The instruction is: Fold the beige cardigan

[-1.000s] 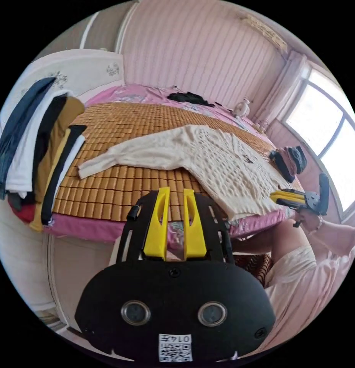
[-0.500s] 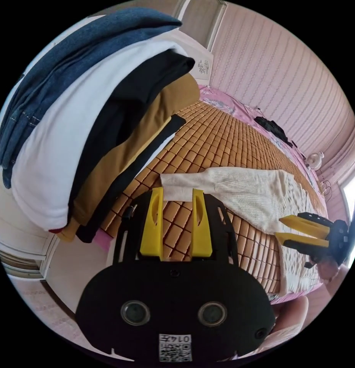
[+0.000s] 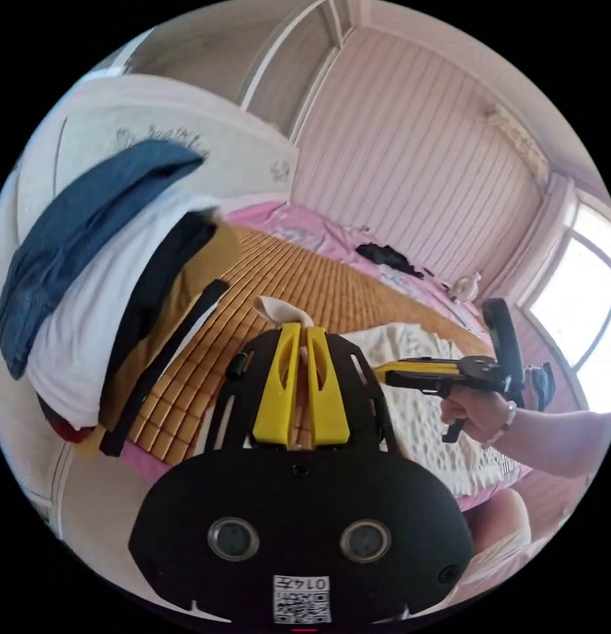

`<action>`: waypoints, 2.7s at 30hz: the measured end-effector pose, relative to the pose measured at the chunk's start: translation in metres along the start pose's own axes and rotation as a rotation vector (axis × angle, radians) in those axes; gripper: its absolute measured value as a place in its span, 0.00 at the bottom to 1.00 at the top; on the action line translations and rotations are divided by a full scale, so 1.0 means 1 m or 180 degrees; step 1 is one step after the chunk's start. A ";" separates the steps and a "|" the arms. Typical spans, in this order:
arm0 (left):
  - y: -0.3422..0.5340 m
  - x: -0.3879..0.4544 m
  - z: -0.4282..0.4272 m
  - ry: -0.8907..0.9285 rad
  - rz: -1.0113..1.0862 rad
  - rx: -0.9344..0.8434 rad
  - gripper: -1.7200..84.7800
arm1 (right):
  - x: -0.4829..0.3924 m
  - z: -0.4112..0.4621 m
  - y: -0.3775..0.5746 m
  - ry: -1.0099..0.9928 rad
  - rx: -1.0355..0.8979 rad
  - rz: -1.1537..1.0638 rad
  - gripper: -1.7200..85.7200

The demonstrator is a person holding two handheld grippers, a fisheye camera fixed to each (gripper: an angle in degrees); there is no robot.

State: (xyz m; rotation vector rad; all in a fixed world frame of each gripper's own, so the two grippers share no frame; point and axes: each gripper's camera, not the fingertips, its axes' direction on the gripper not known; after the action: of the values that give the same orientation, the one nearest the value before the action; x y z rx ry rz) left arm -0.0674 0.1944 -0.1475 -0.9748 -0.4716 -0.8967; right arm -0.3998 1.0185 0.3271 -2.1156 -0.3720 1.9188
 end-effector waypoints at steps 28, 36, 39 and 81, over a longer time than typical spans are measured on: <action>0.113 0.421 0.174 0.0651 0.2291 -0.1663 0.10 | 0.245 -0.187 0.335 0.1717 0.0233 0.1610 0.05; 0.121 0.456 0.202 0.0702 0.2496 -0.1942 0.01 | 0.297 -0.265 0.363 0.1457 0.1129 0.1936 0.05; 0.120 0.463 0.201 0.0902 0.2480 -0.1908 0.03 | 0.320 -0.256 0.389 0.1433 0.1235 0.2246 0.07; 0.172 0.752 0.349 0.0791 0.3437 -0.1646 0.01 | 0.384 -0.307 0.432 0.0433 0.0936 0.1783 0.10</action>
State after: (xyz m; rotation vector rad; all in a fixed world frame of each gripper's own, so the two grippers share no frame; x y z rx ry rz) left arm 0.5137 0.2132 0.4683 -1.3417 0.5216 -0.1221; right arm -0.0519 0.7466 -0.1557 -2.2797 0.5558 1.9180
